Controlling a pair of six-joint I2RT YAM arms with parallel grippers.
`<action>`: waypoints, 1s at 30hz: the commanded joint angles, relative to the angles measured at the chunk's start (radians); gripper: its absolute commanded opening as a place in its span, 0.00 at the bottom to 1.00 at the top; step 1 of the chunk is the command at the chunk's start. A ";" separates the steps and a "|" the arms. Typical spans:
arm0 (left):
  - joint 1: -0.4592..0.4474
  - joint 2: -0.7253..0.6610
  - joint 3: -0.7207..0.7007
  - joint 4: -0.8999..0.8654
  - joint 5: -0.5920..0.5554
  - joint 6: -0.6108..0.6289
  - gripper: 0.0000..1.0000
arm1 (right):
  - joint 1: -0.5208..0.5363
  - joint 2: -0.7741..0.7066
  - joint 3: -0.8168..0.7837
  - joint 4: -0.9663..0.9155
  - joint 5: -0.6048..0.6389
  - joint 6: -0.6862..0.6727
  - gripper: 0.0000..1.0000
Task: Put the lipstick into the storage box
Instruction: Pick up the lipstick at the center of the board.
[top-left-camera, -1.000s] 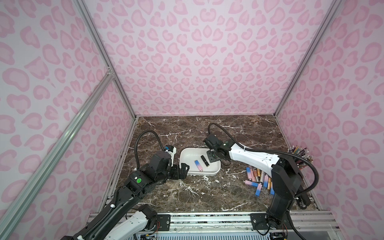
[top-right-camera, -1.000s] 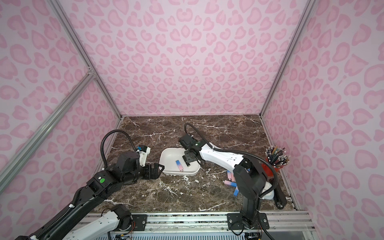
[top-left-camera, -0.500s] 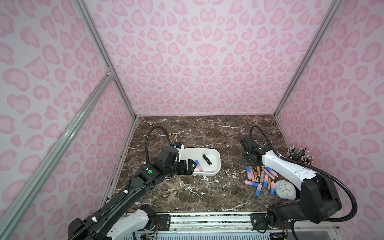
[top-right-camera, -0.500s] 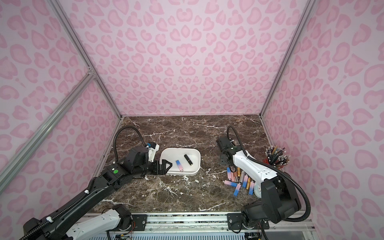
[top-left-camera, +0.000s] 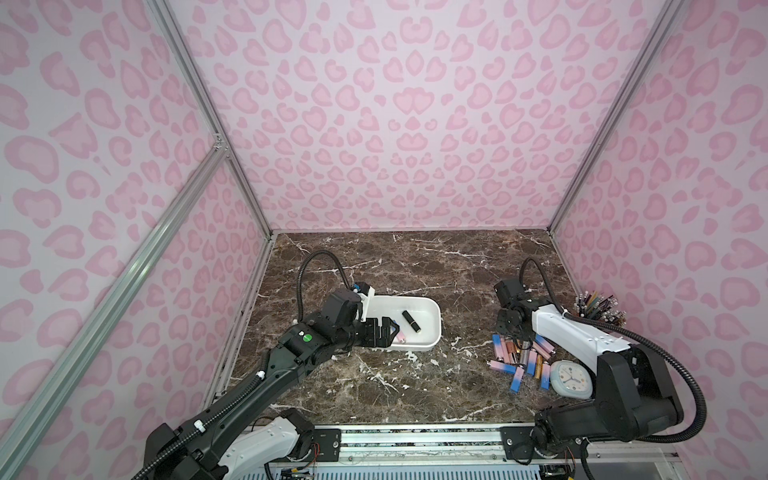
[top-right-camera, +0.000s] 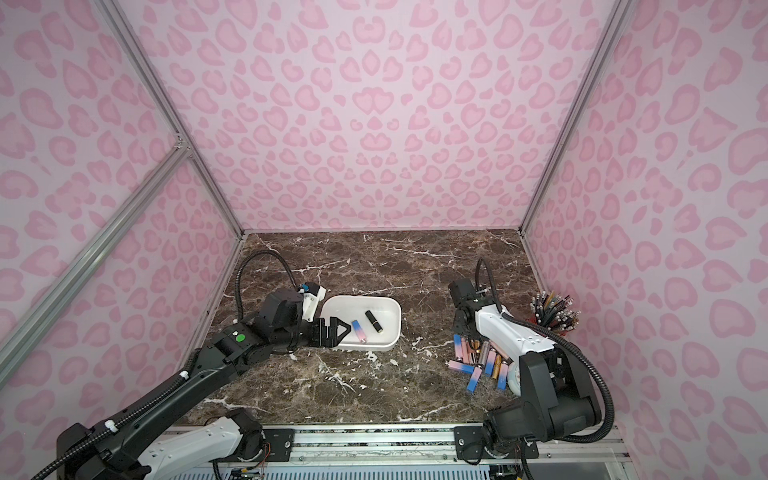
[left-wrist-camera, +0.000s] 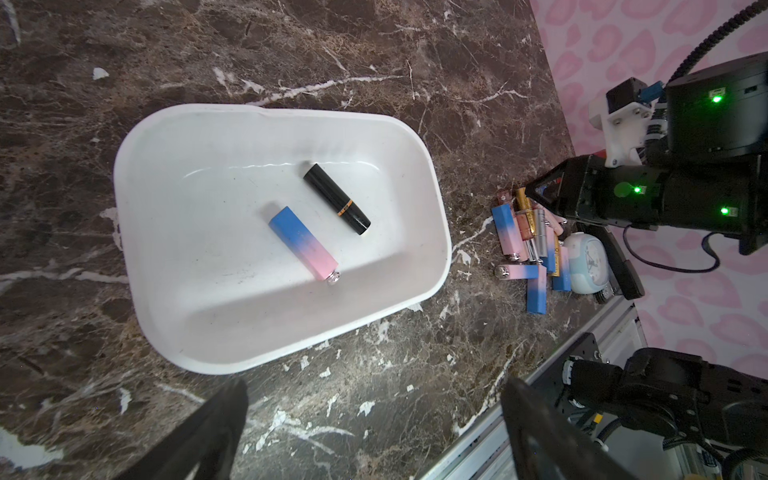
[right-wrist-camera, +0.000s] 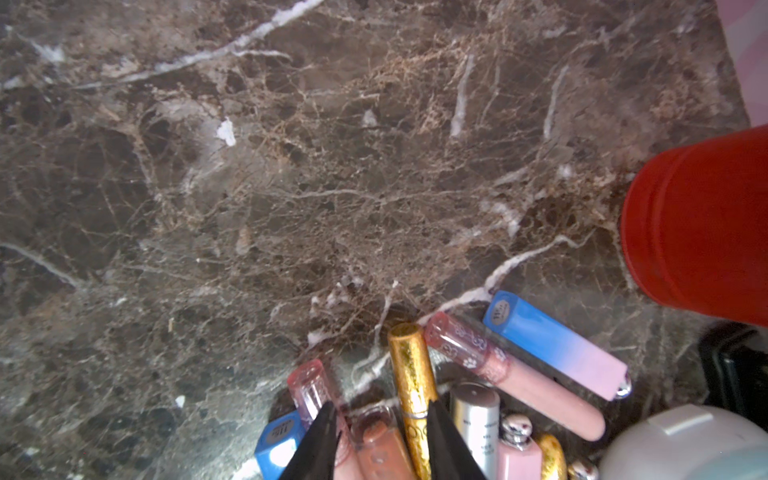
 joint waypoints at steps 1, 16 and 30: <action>0.001 0.008 0.000 0.038 0.020 0.002 0.98 | -0.009 0.009 -0.014 0.012 -0.003 0.011 0.39; 0.008 0.037 0.002 0.046 0.036 0.000 0.98 | 0.026 -0.006 -0.087 0.051 -0.061 0.044 0.37; 0.009 0.017 -0.001 0.029 0.027 0.000 0.98 | 0.047 -0.004 -0.136 0.085 -0.075 0.066 0.31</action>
